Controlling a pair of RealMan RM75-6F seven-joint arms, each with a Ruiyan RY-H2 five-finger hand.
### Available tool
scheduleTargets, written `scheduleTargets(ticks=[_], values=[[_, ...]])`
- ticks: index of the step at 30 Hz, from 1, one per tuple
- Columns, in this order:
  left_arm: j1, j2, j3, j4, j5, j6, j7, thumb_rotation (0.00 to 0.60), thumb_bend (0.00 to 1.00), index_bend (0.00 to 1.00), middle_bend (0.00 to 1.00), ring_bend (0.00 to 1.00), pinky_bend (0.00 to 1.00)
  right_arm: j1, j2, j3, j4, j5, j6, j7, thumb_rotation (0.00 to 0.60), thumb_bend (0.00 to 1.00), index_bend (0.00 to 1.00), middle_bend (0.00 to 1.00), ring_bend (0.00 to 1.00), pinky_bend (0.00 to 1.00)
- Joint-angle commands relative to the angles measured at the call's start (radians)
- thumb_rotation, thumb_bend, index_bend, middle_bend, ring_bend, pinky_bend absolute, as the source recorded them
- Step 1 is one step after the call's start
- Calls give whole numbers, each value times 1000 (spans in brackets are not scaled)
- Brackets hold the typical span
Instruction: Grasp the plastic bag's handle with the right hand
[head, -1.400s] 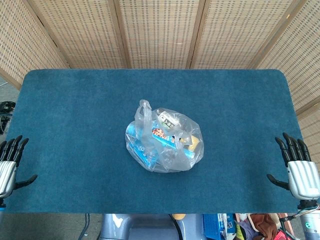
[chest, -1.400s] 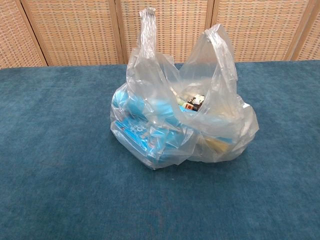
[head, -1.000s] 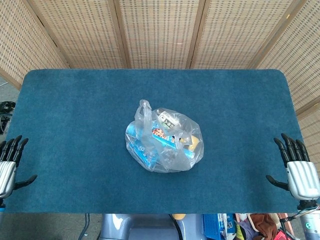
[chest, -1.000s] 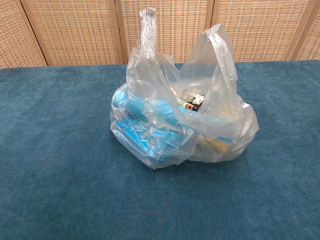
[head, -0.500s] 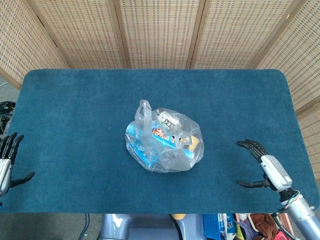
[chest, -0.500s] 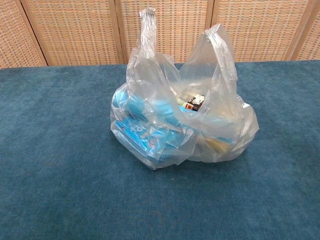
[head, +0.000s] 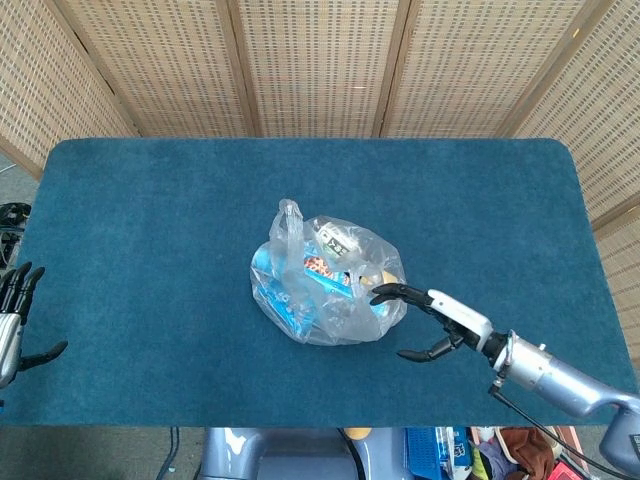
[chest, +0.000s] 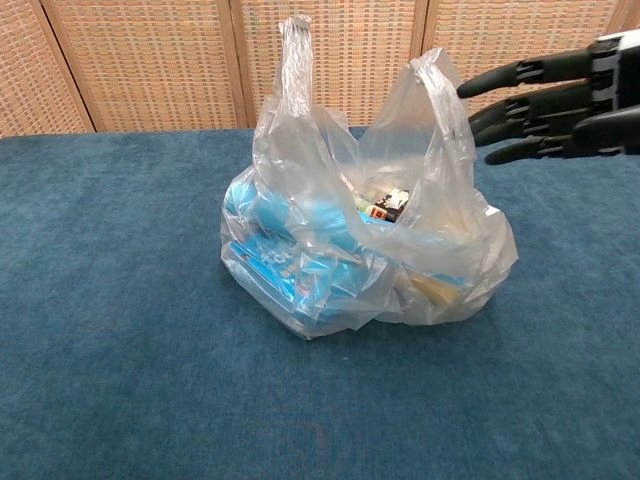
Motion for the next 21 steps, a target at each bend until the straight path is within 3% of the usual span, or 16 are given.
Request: scheduleTargets(ticks=[1, 12, 21], values=[[1, 3, -2, 0, -3, 1, -6, 600, 67, 0, 0, 0, 0, 43, -41, 10, -3, 51, -64, 2, 600, 323, 120, 197, 53, 2], [0, 11, -5, 4, -8, -3, -32, 600, 69, 0, 0, 0, 0, 94, -115, 35, -14, 176, -119, 7, 600, 358, 109, 175, 33, 2], [-2, 9, -7, 10, -12, -6, -34, 600, 73, 0, 0, 0, 0, 128, -140, 62, -36, 229, -112, 123, 600, 421, 141, 190, 45, 2]])
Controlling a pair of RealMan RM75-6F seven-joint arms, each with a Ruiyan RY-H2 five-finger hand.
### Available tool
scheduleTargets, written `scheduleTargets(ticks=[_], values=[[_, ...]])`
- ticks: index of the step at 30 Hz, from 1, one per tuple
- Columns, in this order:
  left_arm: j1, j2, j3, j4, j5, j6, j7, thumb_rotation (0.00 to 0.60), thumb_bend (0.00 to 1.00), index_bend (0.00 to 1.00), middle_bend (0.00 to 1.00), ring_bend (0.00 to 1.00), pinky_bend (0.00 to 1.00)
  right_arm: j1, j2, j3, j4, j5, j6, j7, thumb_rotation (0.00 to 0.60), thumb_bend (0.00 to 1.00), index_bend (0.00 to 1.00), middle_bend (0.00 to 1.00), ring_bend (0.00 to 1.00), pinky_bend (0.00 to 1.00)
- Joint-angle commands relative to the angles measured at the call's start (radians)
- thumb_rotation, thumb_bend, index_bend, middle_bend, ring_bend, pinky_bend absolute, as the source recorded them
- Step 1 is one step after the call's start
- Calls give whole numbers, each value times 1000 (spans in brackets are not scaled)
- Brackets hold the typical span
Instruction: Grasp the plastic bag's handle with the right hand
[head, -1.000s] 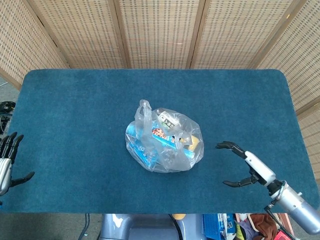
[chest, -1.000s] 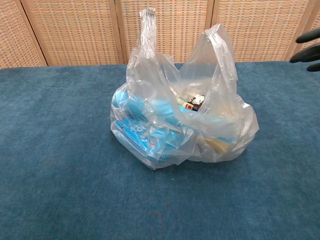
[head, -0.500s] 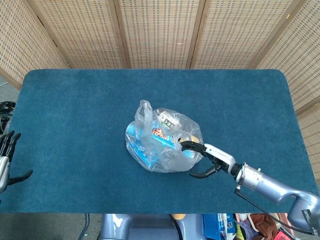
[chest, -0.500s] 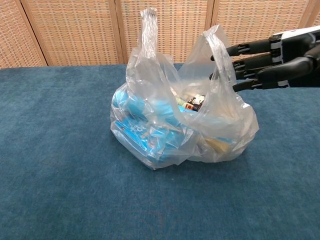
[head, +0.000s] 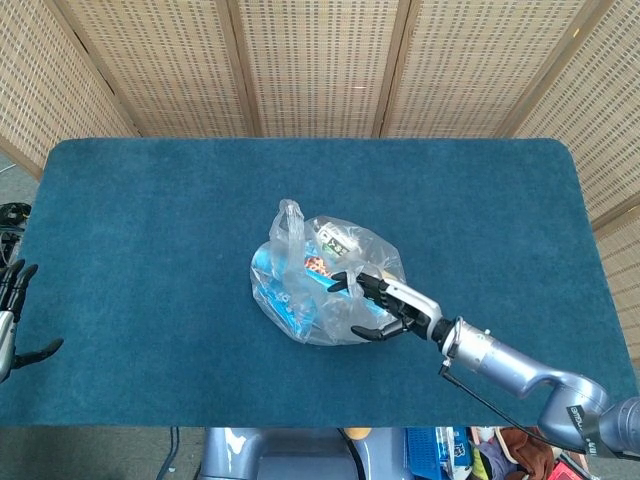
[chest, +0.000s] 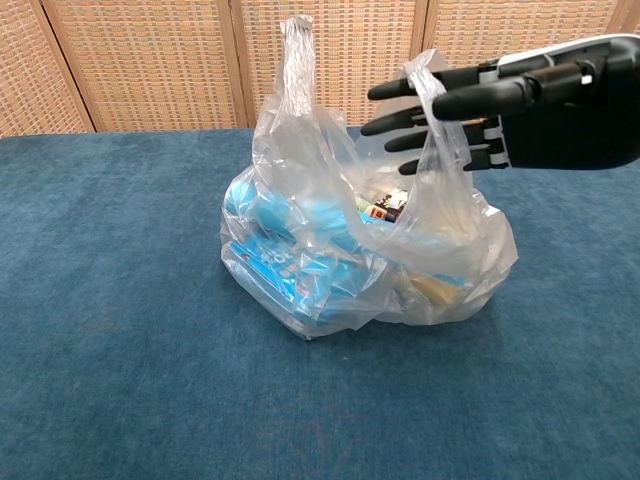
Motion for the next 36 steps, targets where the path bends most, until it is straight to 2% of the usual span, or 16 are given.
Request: scheduleTargets(ticks=[1, 5, 11, 15, 18, 21, 29, 36], values=[[-1, -1, 0, 1, 0, -1, 0, 600, 73, 0, 0, 0, 0, 17, -15, 13, -6, 22, 4, 74, 600, 436, 148, 196, 49, 2], [-2, -3, 0, 3, -4, -4, 2, 600, 74, 0, 0, 0, 0, 26, -42, 34, 11, 45, 29, 194, 600, 473, 170, 219, 68, 17], [-8, -7, -3, 5, -14, -14, 10, 600, 77, 0, 0, 0, 0, 40, -49, 55, 18, 52, 59, 406, 600, 512, 166, 251, 116, 114], [-11, -11, -5, 7, -19, -20, 16, 600, 78, 0, 0, 0, 0, 60, -43, 53, 23, 40, 47, 497, 600, 536, 173, 322, 215, 304], [-12, -13, -6, 10, -23, -21, 19, 600, 78, 0, 0, 0, 0, 75, -36, 44, 25, 24, 32, 517, 600, 540, 204, 359, 260, 358], [-19, -18, -9, 14, -30, -30, 27, 600, 80, 0, 0, 0, 0, 94, -22, 41, 25, 15, 15, 528, 600, 544, 254, 401, 296, 358], [-58, -33, -34, 21, -58, -72, 64, 600, 81, 0, 0, 0, 0, 112, 6, 36, 11, 28, -5, 510, 600, 559, 353, 465, 309, 350], [-116, -40, -79, 30, -82, -113, 85, 600, 81, 0, 0, 0, 0, 119, 12, 25, 19, 36, -16, 497, 600, 561, 428, 560, 381, 357]])
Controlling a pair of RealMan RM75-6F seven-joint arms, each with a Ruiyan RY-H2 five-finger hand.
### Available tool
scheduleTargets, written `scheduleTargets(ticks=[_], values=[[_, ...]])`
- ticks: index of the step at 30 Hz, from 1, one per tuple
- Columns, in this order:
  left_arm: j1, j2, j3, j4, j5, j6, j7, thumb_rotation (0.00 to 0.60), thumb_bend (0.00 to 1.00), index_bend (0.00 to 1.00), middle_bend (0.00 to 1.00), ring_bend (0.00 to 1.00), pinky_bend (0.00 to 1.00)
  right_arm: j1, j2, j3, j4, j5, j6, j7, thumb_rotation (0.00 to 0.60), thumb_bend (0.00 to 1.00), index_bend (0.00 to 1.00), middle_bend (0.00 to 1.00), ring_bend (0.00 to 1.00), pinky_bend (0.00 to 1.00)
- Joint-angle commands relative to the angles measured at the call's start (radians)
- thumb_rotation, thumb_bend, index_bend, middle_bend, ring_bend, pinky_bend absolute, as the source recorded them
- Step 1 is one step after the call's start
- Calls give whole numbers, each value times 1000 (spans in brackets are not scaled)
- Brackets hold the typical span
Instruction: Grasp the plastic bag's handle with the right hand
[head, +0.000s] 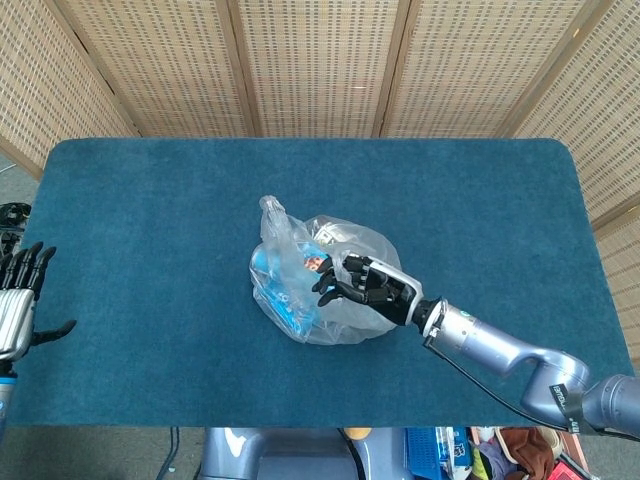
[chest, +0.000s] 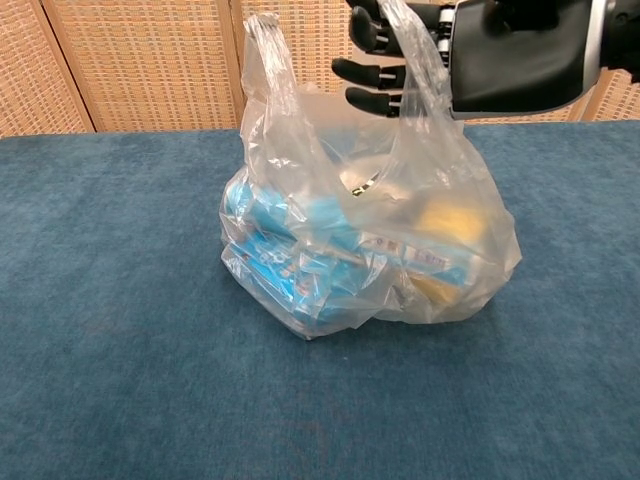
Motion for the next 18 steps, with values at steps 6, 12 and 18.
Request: scheduleTargets(ticks=[6, 12, 18], values=[[-113, -23, -82, 57, 6, -60, -19, 600, 82, 0, 0, 0, 0, 11, 11, -2, 4, 11, -11, -3, 600, 562, 441, 582, 392, 367], [-220, -62, -125, 153, 96, -89, -117, 600, 81, 0, 0, 0, 0, 14, 28, -2, 5, 20, -19, -16, 600, 564, 438, 582, 385, 368], [-332, -139, -142, 295, 219, -69, -241, 600, 92, 0, 0, 0, 0, 10, 42, -5, 4, 26, -22, -33, 600, 564, 422, 582, 371, 368]])
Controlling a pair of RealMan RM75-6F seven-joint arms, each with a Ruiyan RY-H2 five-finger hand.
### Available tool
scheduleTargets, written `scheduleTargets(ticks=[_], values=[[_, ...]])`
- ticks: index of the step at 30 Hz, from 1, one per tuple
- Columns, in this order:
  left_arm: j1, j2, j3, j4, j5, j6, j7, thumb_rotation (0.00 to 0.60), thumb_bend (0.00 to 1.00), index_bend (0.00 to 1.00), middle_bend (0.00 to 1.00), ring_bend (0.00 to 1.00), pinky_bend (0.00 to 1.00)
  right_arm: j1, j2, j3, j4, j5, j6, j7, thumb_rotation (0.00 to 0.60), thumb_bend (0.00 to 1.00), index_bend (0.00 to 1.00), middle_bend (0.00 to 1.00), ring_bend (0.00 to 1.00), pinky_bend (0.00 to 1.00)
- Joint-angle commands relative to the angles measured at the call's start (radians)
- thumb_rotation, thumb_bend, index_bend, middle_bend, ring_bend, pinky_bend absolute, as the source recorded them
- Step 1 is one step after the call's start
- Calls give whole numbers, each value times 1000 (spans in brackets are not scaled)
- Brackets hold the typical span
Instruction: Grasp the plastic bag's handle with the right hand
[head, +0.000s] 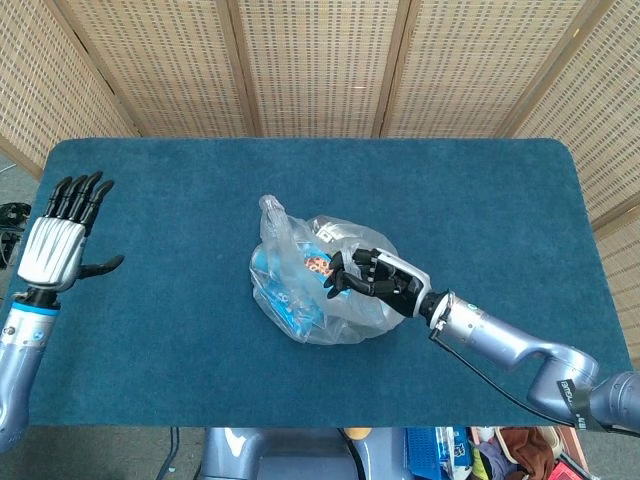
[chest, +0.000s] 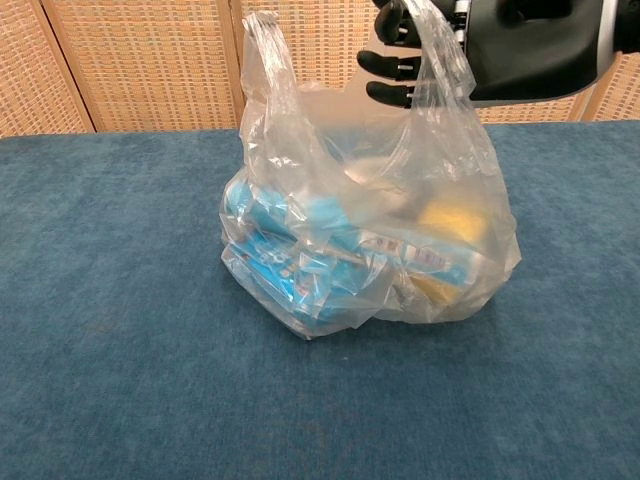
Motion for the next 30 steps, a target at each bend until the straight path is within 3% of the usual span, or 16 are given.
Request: scheduleTargets(ticks=[1, 14, 15, 17, 19, 20, 30], values=[[-89, -70, -15, 108, 88, 12, -87, 600, 98, 0, 0, 0, 0, -2, 4, -1, -2, 3, 0, -8, 600, 566, 420, 582, 371, 368], [-335, -211, -25, 320, 205, -56, -138, 600, 167, 0, 0, 0, 106, 3, 0, -5, 22, -16, 5, -10, 600, 539, 415, 582, 357, 366], [-353, -220, -26, 329, 206, -71, -133, 600, 169, 0, 0, 0, 107, 3, -2, -4, 25, -14, 8, -7, 600, 498, 415, 582, 356, 364], [-385, -240, -28, 345, 201, -101, -125, 600, 169, 0, 0, 0, 109, 3, -6, -2, 33, -16, 14, -3, 600, 323, 416, 581, 354, 360], [-421, -265, -29, 369, 196, -127, -108, 600, 167, 0, 0, 0, 112, 3, -8, -2, 42, -19, 20, -1, 600, 77, 418, 581, 353, 358], [-435, -275, -28, 379, 193, -136, -105, 600, 166, 0, 0, 0, 112, 4, -8, -2, 46, -19, 20, -1, 600, 35, 418, 580, 353, 357], [-524, -347, -7, 487, 171, -186, -106, 600, 169, 0, 0, 5, 129, 11, 6, -12, 58, -38, 24, -3, 600, 0, 419, 574, 348, 352]])
